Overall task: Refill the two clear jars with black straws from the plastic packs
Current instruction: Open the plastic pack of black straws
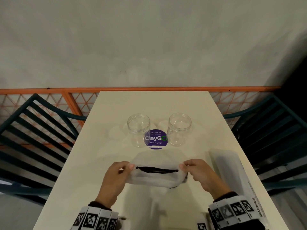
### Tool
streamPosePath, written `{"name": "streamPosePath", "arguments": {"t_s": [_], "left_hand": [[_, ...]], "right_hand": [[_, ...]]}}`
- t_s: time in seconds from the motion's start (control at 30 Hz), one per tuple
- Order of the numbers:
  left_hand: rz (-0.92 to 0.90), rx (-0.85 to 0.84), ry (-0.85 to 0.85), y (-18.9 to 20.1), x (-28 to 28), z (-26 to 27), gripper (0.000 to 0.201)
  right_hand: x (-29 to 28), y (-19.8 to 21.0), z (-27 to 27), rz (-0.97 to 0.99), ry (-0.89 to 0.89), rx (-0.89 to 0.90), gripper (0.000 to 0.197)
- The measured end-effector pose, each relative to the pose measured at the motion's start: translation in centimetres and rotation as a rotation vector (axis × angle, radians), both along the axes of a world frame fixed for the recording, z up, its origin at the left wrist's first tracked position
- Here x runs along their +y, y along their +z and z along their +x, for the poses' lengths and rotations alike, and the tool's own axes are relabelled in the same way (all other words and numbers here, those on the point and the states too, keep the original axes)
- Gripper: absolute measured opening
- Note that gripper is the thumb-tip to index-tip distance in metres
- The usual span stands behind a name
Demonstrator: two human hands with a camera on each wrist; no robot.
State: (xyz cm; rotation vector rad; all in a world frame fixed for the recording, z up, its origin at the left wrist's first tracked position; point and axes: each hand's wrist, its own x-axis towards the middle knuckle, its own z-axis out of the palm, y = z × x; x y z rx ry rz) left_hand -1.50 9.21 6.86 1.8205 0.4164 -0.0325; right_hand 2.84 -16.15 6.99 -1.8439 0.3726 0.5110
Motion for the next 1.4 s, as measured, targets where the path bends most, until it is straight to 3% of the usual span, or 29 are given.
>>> {"name": "streamPosePath", "arguments": {"t_s": [0.07,0.2,0.33,0.53,0.67,0.77,0.9,0.97,1.1,1.2,1.3,1.4], "left_hand": [[0.037,-0.032,0.013,-0.1,0.3,0.0,0.013],[0.227,-0.027,0.079,-0.9,0.6,-0.1,0.007],[0.380,0.054,0.044,-1.8,-0.1,-0.6,0.016],[0.287,0.069,0.104,-1.1,0.3,0.2,0.018],[-0.112,0.109,0.184,-0.6,1.5,0.9,0.006],[-0.364,0.167,0.195,0.1,1.9,1.1,0.023],[-0.648,0.206,0.166,0.7,2.1,1.3,0.012],[-0.758,0.204,0.108,0.5,2.5,1.0,0.022],[-0.741,0.238,-0.014,-0.4,2.7,0.4,0.017],[-0.703,0.225,-0.055,-0.7,2.0,0.3,0.035],[-0.530,0.253,-0.086,-0.7,1.6,0.4,0.049],[-0.342,0.323,-0.056,-1.5,1.2,0.5,0.055]], "right_hand": [[0.0,-0.1,0.4,0.198,-0.072,0.088,0.008],[-0.4,-0.2,1.1,0.664,-0.247,0.308,0.024],[-0.3,0.2,1.0,0.784,-0.211,0.338,0.027],[-0.1,-0.6,0.6,0.665,-0.134,0.299,0.027],[-0.9,-0.5,0.3,0.554,0.007,0.259,0.019],[-0.8,-0.6,0.3,0.445,0.098,0.226,0.008],[-0.7,-1.3,0.8,0.471,-0.049,0.277,0.020],[-1.3,-1.4,1.3,0.576,-0.112,0.363,0.031],[-2.2,-0.8,1.7,0.643,-0.143,0.428,0.017],[-2.6,-0.7,1.5,0.628,-0.152,0.445,0.015],[-2.7,-0.8,1.1,0.635,-0.128,0.426,0.016],[-2.1,-0.2,0.7,0.307,0.030,0.226,0.024]]}}
